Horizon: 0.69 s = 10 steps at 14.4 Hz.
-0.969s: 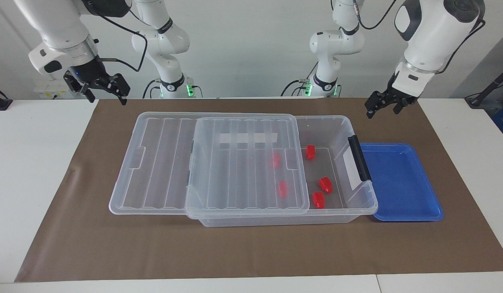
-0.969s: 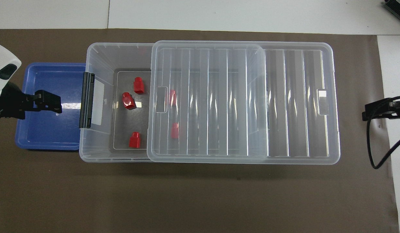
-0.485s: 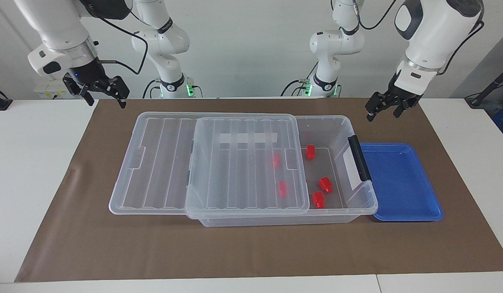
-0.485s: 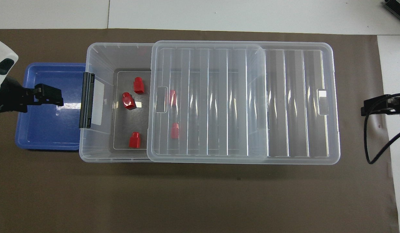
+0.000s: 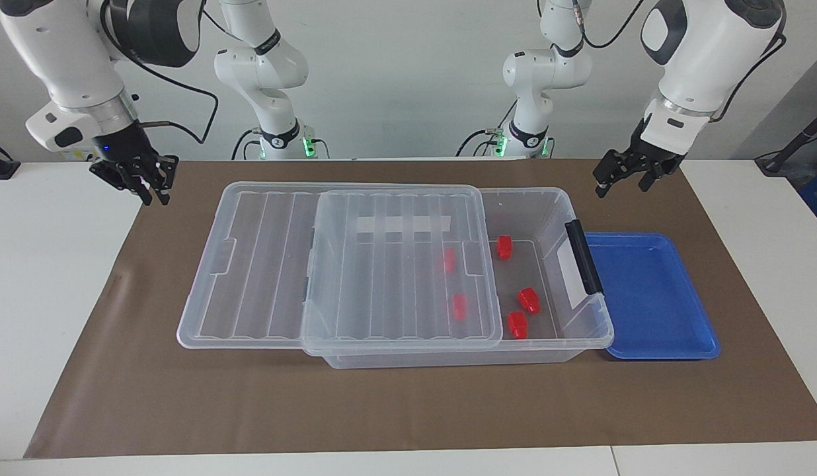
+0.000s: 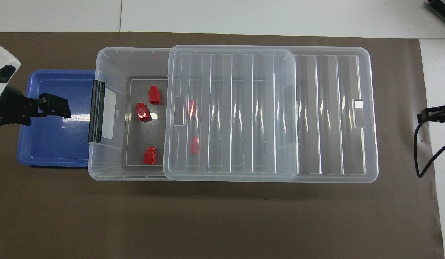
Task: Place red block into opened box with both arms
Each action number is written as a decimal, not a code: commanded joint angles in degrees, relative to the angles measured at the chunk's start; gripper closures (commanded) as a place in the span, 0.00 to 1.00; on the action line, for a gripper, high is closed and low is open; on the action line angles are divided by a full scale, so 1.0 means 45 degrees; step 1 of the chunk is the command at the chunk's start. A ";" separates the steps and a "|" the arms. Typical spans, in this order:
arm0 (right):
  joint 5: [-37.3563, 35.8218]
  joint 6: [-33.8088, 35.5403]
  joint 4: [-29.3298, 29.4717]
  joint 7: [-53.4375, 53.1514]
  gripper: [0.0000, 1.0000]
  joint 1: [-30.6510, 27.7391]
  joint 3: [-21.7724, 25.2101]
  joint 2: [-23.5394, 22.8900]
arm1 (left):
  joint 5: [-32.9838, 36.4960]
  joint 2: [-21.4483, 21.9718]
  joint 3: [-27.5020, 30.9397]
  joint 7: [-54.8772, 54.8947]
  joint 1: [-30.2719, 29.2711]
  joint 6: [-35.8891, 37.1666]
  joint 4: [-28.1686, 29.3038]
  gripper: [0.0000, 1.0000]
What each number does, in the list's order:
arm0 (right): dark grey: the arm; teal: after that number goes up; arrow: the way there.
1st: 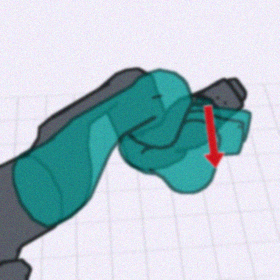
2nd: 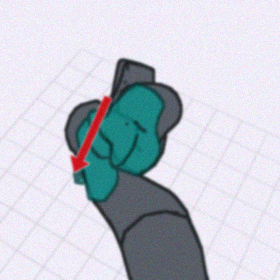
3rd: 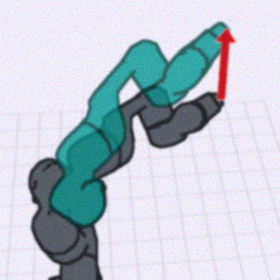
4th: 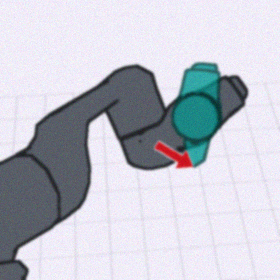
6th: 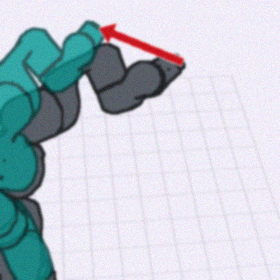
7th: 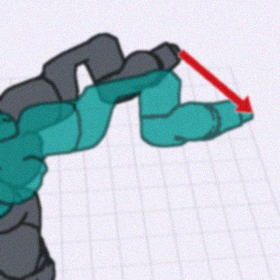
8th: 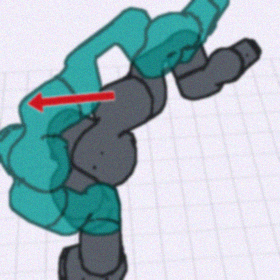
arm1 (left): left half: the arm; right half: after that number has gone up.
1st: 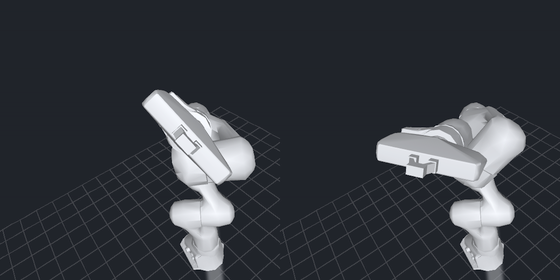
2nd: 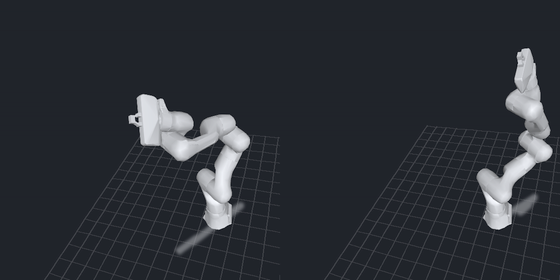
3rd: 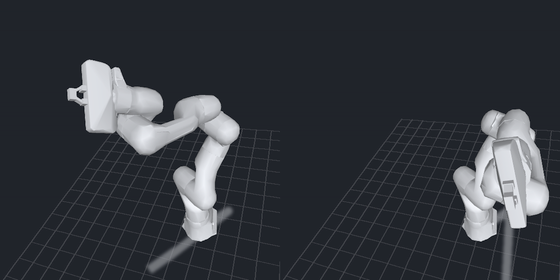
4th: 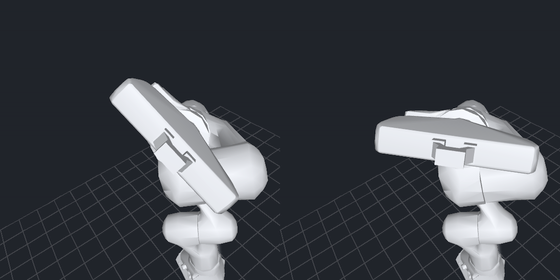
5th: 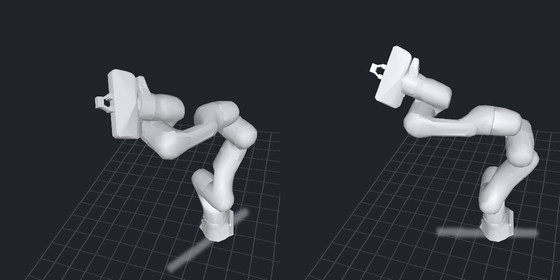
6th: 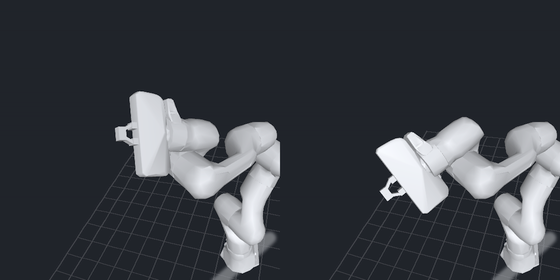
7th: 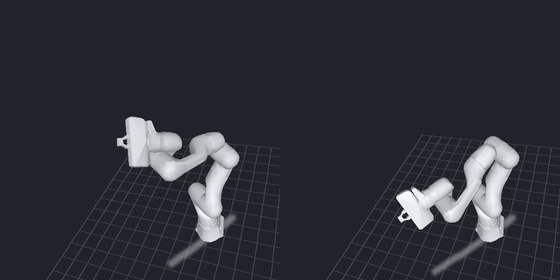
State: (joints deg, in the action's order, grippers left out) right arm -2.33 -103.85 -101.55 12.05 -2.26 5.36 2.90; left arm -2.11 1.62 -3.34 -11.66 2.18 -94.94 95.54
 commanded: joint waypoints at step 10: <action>0.2997 -0.4031 -0.0638 0.3085 1.00 -0.0534 -0.0272 -0.2771 | -0.0254 0.0323 0.0021 -0.0084 -0.0054 -0.0329 0.0409 0.00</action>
State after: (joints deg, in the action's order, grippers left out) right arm 8.87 -121.64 -105.85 24.25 -4.89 4.83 -8.60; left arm -2.12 1.62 -3.33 -11.67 2.18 -95.08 95.56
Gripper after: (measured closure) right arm 0.991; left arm 0.000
